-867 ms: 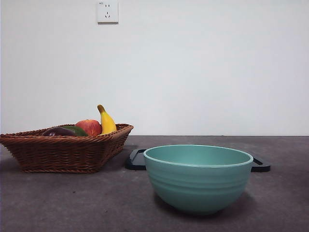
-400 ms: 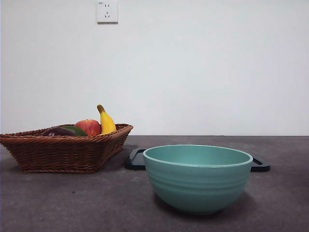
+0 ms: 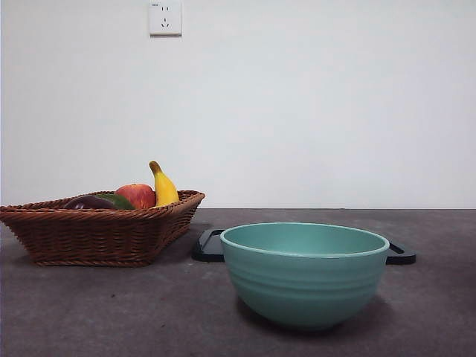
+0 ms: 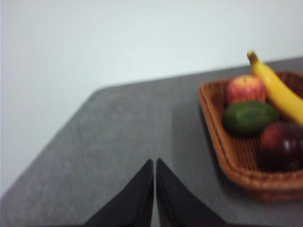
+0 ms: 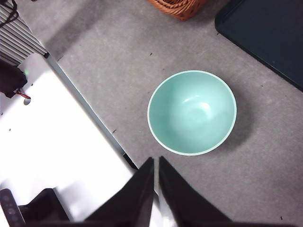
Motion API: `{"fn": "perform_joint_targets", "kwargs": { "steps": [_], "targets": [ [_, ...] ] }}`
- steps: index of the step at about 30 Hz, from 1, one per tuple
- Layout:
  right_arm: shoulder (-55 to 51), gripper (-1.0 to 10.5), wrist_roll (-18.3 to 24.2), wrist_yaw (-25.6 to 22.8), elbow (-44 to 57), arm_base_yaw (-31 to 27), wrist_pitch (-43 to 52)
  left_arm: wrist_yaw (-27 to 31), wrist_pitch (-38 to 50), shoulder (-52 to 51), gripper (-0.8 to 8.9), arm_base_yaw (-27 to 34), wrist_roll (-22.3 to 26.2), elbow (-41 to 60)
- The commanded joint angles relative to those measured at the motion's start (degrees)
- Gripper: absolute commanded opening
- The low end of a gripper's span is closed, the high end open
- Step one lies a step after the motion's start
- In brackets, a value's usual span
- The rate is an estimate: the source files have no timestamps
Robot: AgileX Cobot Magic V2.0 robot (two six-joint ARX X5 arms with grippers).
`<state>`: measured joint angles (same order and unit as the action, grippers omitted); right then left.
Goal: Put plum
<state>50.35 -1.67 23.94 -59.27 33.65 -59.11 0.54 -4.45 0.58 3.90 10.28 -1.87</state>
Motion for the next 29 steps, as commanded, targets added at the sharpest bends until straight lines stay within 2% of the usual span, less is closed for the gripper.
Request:
{"fn": "perform_joint_targets", "kwargs": {
  "steps": [1,7,10,29],
  "targets": [
    [0.5,0.1,0.7,0.1,-0.6,0.4,0.5,0.2,-0.3,-0.4,0.07,0.2,-0.9,1.1],
    [0.5,0.1,0.7,0.1,-0.6,0.4,0.5,0.2,-6.7,-0.4,0.07,0.2,-2.8,1.2],
    [0.5,0.1,0.7,0.1,-0.6,0.4,0.6,0.2,-6.5,-0.4,0.07,0.2,-4.0,1.2],
    [0.5,0.1,0.7,0.1,-0.6,0.4,0.6,0.2,-6.5,-0.4,0.07,0.2,-3.9,1.2]
  ]
}}
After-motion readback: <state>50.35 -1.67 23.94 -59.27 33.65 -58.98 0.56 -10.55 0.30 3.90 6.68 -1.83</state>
